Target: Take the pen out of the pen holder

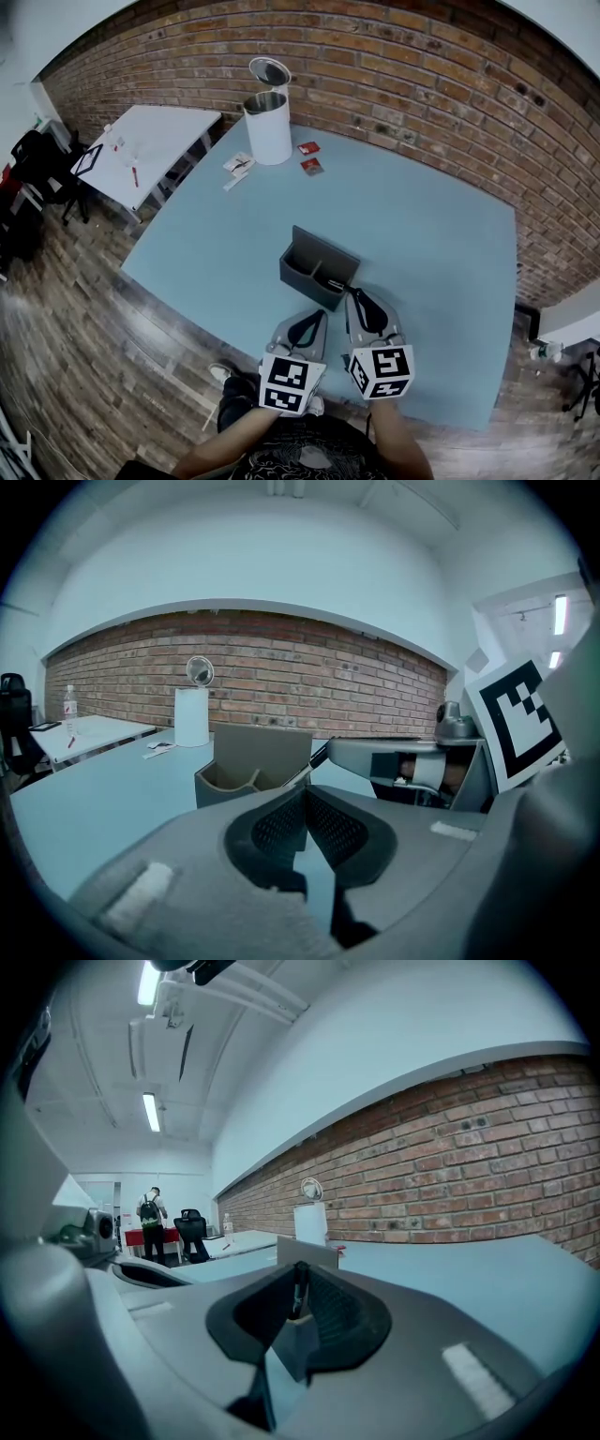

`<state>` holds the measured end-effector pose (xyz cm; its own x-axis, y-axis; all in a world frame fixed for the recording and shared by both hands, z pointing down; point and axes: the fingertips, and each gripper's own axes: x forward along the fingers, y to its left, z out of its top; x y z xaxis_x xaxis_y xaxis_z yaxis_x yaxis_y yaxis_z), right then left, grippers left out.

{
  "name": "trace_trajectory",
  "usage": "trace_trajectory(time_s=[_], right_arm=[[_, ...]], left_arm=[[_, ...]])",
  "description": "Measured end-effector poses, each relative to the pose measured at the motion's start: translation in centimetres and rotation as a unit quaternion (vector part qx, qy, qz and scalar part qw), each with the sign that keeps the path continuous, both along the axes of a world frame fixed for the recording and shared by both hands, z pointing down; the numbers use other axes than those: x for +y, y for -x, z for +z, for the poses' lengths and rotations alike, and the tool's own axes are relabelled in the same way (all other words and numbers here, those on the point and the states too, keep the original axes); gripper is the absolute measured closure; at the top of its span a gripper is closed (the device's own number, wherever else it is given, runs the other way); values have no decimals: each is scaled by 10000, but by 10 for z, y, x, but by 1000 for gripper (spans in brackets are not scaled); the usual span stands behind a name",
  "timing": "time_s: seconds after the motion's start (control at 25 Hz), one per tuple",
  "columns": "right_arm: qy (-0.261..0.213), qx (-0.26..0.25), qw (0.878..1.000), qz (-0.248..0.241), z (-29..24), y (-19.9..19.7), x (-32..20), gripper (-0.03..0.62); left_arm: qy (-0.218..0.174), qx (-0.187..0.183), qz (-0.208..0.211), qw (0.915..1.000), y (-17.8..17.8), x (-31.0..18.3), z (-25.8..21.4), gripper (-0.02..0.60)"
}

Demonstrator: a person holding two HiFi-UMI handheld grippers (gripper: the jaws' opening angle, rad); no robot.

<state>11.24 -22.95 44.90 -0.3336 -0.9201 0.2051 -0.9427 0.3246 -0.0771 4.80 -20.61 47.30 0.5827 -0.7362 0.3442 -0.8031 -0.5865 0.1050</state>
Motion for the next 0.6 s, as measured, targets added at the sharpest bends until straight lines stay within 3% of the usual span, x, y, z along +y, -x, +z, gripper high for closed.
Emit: trace_trajectory(time_s=[0.6], right_arm=[[-429, -139, 9988, -190, -38, 9, 26, 546]], left_arm=[[-135, -1, -232, 9996, 16, 9, -9, 577]])
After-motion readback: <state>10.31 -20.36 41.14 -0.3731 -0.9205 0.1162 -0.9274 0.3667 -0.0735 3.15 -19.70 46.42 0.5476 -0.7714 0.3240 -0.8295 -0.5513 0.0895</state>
